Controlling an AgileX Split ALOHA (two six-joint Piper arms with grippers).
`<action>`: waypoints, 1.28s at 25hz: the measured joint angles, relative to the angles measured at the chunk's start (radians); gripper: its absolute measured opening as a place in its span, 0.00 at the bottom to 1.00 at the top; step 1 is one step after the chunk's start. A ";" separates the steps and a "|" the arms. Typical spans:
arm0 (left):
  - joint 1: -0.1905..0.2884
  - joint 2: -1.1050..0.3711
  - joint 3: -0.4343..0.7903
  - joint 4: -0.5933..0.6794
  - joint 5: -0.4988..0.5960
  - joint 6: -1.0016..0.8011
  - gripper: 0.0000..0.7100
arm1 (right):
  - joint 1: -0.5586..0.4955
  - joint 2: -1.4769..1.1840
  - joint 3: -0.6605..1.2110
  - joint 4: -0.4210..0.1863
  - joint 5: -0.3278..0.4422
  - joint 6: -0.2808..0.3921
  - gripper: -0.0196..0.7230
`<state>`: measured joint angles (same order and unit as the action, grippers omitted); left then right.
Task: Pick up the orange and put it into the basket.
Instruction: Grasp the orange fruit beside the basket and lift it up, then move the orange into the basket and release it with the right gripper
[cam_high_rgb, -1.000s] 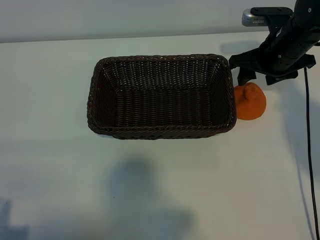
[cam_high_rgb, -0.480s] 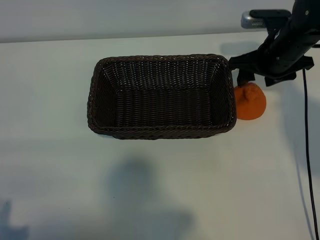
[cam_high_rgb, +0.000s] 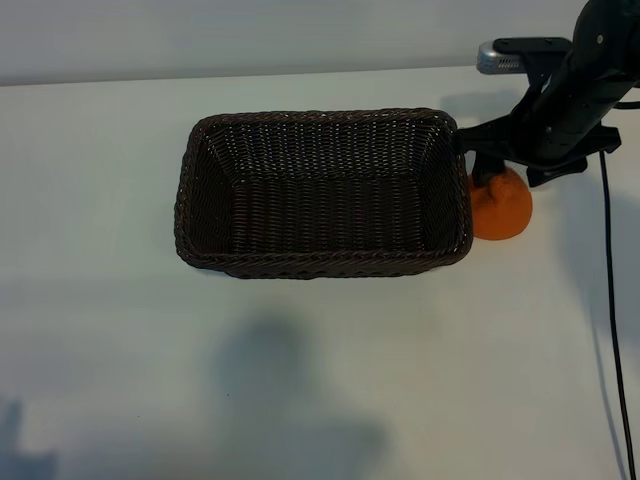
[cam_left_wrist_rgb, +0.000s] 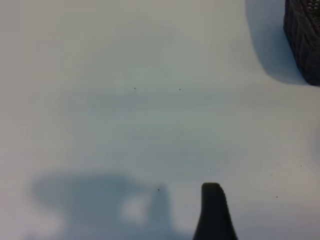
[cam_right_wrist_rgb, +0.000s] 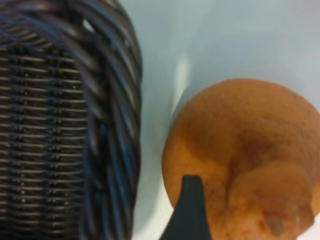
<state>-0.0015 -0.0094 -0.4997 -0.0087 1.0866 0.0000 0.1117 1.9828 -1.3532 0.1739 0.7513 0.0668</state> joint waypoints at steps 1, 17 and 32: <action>0.000 0.000 0.000 0.000 0.000 0.000 0.71 | 0.000 0.008 0.000 -0.001 0.000 0.000 0.82; 0.000 0.000 0.000 0.000 0.000 0.000 0.71 | 0.000 0.015 0.000 -0.047 0.011 0.001 0.14; 0.000 0.000 0.000 0.000 0.000 0.000 0.71 | 0.000 -0.151 0.000 -0.117 0.044 0.002 0.14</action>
<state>-0.0015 -0.0094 -0.4997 -0.0087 1.0866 0.0000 0.1117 1.8313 -1.3532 0.0573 0.7951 0.0684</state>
